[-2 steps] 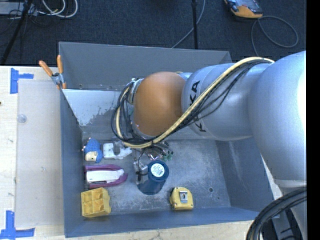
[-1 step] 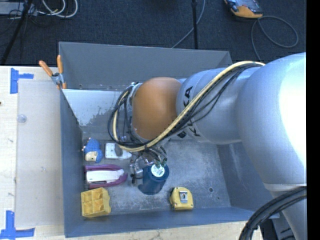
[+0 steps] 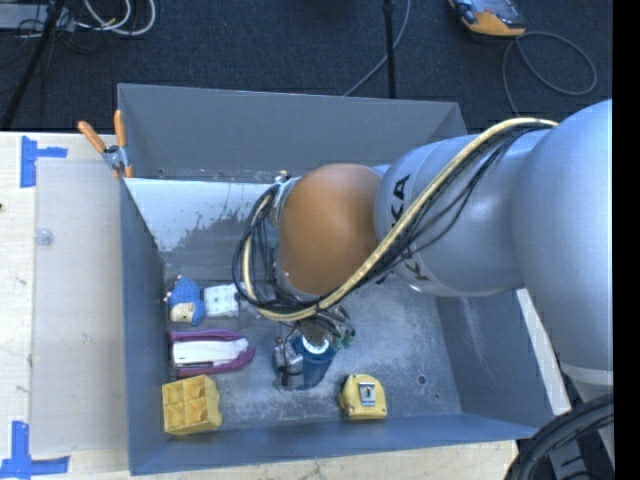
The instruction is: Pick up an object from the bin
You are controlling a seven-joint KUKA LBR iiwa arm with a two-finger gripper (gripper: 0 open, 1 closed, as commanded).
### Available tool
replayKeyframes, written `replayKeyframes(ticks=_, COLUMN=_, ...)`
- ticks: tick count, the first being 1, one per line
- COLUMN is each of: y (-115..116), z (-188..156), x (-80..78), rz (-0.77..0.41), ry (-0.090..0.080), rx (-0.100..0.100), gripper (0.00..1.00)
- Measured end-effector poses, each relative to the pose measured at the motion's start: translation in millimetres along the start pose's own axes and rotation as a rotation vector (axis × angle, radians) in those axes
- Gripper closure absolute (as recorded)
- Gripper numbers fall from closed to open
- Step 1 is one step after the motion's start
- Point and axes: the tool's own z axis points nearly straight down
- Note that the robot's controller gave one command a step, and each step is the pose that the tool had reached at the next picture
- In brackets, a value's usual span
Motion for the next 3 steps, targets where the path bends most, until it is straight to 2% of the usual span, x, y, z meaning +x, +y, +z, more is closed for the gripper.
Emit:
replayKeyframes(ticks=1, y=19.1, z=-39.1, x=-35.1, rz=-0.027, ry=-0.014, rx=0.002, gripper=0.00)
replayKeyframes(ticks=2, y=31.3, z=-40.6, x=-57.8, rz=0.008, ry=-0.016, rx=0.000, gripper=0.00)
replayKeyframes(ticks=3, y=46.8, z=-8.9, x=-30.1, rz=-0.021, ry=-0.014, rx=0.002, gripper=0.00)
